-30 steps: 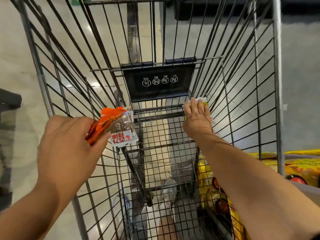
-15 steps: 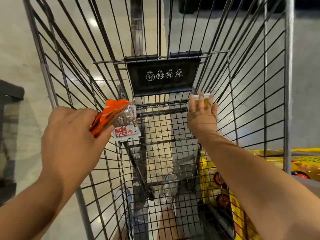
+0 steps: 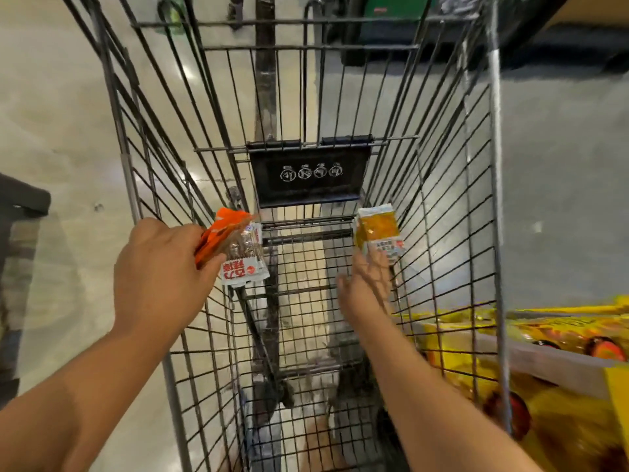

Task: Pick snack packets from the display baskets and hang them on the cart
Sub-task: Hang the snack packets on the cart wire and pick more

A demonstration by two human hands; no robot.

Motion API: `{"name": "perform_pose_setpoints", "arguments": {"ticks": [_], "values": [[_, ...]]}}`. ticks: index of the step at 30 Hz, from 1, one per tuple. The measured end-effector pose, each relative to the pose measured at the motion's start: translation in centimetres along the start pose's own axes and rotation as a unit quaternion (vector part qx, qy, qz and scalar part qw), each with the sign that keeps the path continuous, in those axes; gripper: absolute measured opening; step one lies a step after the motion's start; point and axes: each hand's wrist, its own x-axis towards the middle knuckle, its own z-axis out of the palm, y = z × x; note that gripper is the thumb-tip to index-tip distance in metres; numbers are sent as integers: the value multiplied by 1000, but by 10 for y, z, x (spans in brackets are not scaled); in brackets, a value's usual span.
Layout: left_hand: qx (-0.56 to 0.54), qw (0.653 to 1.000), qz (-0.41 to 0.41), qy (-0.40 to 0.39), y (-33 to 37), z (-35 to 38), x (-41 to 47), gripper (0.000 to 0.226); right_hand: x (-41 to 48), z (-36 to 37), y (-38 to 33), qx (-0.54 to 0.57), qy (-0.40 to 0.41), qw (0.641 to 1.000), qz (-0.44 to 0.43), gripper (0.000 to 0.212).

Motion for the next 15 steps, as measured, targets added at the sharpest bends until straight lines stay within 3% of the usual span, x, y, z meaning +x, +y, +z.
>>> {"name": "perform_pose_setpoints", "arguments": {"ticks": [3,6,8,12,14,15], "values": [[-10,1000,7,-7,4,-7,5,33,-69,9,-7,129,-101,985,61,54],[-25,999,-9,-40,5,-15,7,30,-142,-4,-13,221,-147,957,112,50],[-37,997,-27,-65,4,-22,6,29,-180,-22,-14,285,-146,937,144,54],[-95,989,-93,-69,3,-40,5,31,-208,-58,1,352,-115,915,161,36],[-198,970,-128,-66,12,-64,-5,28,-209,-75,8,365,-111,912,148,22],[-291,941,-154,-80,19,-76,-12,26,-208,-86,8,377,-106,910,133,19]]}}
